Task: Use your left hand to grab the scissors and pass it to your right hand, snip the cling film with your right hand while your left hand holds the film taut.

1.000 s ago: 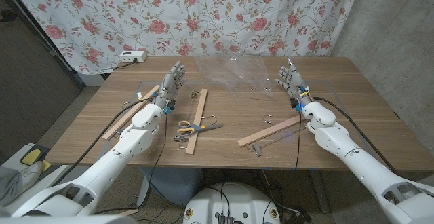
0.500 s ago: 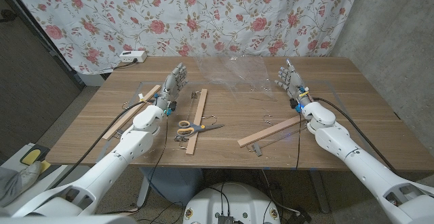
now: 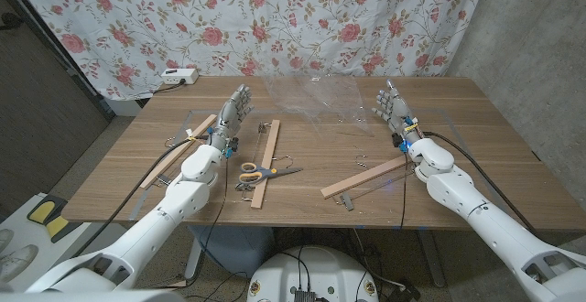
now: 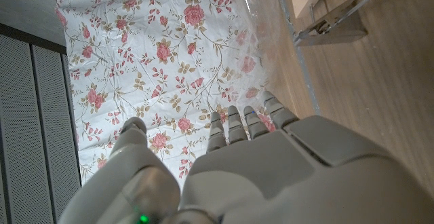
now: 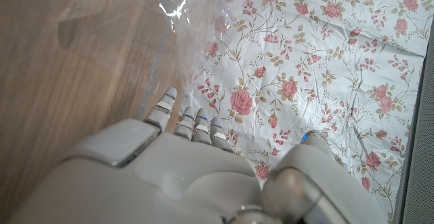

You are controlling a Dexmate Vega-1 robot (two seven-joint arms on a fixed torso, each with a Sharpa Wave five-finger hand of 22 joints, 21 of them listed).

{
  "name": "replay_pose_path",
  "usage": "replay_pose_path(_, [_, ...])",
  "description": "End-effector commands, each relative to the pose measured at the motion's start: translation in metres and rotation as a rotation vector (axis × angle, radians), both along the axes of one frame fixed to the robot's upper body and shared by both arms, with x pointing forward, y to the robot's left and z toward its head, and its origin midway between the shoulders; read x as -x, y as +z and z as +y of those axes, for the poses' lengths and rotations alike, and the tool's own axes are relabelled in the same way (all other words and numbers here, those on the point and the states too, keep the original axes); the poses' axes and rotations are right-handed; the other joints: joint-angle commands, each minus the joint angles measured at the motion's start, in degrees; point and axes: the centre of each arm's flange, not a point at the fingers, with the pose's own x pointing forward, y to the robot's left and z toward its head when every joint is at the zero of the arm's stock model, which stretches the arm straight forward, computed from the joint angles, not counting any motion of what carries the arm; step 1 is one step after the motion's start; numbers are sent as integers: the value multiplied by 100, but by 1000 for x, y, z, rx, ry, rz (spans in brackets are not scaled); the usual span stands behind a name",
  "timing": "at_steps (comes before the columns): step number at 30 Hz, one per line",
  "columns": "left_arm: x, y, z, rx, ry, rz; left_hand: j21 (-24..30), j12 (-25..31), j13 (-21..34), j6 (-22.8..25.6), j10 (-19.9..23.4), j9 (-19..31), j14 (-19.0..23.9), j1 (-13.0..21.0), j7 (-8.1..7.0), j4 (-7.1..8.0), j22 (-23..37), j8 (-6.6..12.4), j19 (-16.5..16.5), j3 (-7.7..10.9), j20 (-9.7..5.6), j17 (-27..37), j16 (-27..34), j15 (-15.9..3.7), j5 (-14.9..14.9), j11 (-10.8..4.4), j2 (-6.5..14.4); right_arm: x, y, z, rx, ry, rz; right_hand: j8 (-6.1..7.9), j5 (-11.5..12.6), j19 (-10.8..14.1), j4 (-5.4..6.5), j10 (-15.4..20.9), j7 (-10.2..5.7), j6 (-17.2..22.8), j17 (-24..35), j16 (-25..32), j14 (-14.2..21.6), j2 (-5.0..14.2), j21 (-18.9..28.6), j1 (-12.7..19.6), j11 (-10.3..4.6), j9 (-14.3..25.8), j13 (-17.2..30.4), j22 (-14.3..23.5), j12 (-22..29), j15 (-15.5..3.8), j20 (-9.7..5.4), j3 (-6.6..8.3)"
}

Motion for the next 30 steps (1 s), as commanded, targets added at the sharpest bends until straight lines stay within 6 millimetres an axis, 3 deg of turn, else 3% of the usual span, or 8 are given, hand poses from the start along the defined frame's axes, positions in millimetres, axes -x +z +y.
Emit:
replay_pose_path(1, [17,-5,-4,-4,20,-30,-23,27,-8,62,41,30,47,50,34,-39,18,24,7,8,-79,14,4,18,26,9,-49,13,4,-11,67,-1,-20,-22,-3,-60,-49,-44,12,-43,-13,-13,-73,7,-7,58,13,-12,-10,12,-27,-6,10,1])
replay_pose_path(15, [25,1,-15,-74,66,-68,-67,31,-31,69,70,30,3,62,54,-43,16,17,-58,3,-97,11,-29,25,27,38,-57,9,13,-19,99,-13,-13,-16,-7,-104,-62,-66,17,-62,-60,-9,-114,22,-5,71,15,-54,-42,11,-62,2,0,5])
replay_pose_path(23, [30,10,-7,-120,76,-90,-84,32,-42,36,82,30,-25,79,53,-49,16,0,-82,4,-117,9,-43,13,27,43,-58,7,19,-15,99,-30,-11,-14,-8,-135,-70,-80,16,-78,-86,-7,-139,32,-5,79,28,-77,-60,10,-82,17,-10,8])
replay_pose_path(30, [47,26,0,-233,147,-130,-98,48,-54,-10,136,29,-46,97,82,-57,15,-19,-103,3,-111,7,-52,11,27,81,-66,9,24,-16,109,-57,-10,-17,-10,-159,-78,-96,20,-103,-112,-3,-156,39,-4,86,31,-99,-77,10,-101,28,-10,9])
